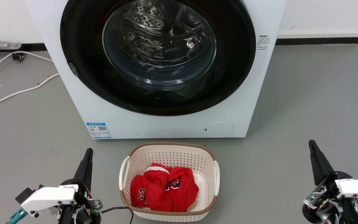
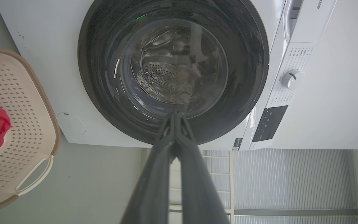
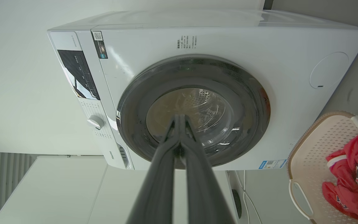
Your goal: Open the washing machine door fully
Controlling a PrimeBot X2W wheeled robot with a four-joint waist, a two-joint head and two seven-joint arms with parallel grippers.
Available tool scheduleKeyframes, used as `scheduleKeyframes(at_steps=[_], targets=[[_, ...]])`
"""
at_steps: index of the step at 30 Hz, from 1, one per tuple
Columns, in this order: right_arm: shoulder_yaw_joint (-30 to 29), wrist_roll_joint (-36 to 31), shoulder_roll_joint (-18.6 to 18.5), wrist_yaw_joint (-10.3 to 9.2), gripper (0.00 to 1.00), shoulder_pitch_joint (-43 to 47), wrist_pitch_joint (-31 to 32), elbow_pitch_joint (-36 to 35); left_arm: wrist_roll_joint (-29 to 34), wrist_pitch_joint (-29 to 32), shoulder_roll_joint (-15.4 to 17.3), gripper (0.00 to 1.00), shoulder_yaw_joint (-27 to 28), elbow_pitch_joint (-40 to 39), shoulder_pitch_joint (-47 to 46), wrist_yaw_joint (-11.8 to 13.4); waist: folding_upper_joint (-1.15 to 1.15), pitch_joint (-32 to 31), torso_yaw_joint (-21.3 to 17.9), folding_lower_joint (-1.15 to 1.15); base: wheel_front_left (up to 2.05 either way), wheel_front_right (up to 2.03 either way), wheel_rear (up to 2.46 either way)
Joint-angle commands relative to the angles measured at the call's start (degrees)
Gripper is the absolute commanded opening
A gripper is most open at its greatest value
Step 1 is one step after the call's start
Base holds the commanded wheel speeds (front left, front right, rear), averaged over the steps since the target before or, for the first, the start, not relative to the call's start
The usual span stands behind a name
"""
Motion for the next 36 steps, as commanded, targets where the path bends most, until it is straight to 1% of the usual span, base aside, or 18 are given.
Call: scheduleKeyframes(at_steps=[1, 2, 3, 13, 18, 24, 28, 36], targets=[[-0.1, -0.1, 0.1, 0.16, 0.0, -0.8, 0.1, 0.1, 0.3, 0.3, 0.0, 0.0, 0.1, 0.1, -0.5, -0.2, 0.0, 0.0, 0.0, 0.0, 0.0, 0.0, 0.0], [-0.1, -0.2, 0.1, 0.16, 0.0, -0.8, 0.1, 0.1, 0.3, 0.3, 0.0, 0.0, 0.1, 0.1, -0.5, -0.2, 0.0, 0.0, 0.0, 0.0, 0.0, 0.0, 0.0], [0.0, 0.0, 0.1, 0.0, 1.0, 0.1, 0.0, 0.1, 0.1, 0.0, -0.1, 1.0, 0.0, 0.1, 0.1, 0.0, 0.0, 0.0, 0.0, 0.0, 0.0, 0.0, 0.0], [1.0, -1.5, 0.2, 0.01, 1.0, 1.1, -2.6, -1.8, 1.7, -2.5, -0.1, 1.0, -1.9, -1.5, 0.2, 0.0, 0.0, 0.0, 0.0, 0.0, 0.0, 0.0, 0.0], [1.2, -5.1, 0.3, 0.02, 1.0, 1.4, -3.9, -3.1, 4.8, -3.9, 0.3, 1.0, -2.3, -3.2, 0.0, 0.0, 0.0, 0.0, 0.0, 0.0, 0.0, 0.0, 0.0], [1.7, -13.3, 0.3, 0.03, 1.0, 1.5, -5.4, -5.0, 11.9, -5.4, 0.3, 1.0, -1.8, -5.6, 0.1, 0.0, 0.0, 0.0, -0.2, 0.0, 0.0, 0.0, 0.0], [2.0, -20.5, 0.4, 0.03, 1.0, 1.6, -6.3, -6.3, 16.9, -6.3, 0.2, 1.0, -1.4, -6.8, 0.5, 0.0, 0.0, 0.1, -0.2, 0.0, 0.0, 0.0, 0.0], [2.2, -32.8, 0.4, 0.04, 1.0, 2.0, -8.0, -8.5, 27.0, -8.0, 0.3, 1.0, -1.5, -8.4, 0.8, 0.0, 0.0, 0.2, -0.3, 0.0, 0.0, 0.0, 0.0]])
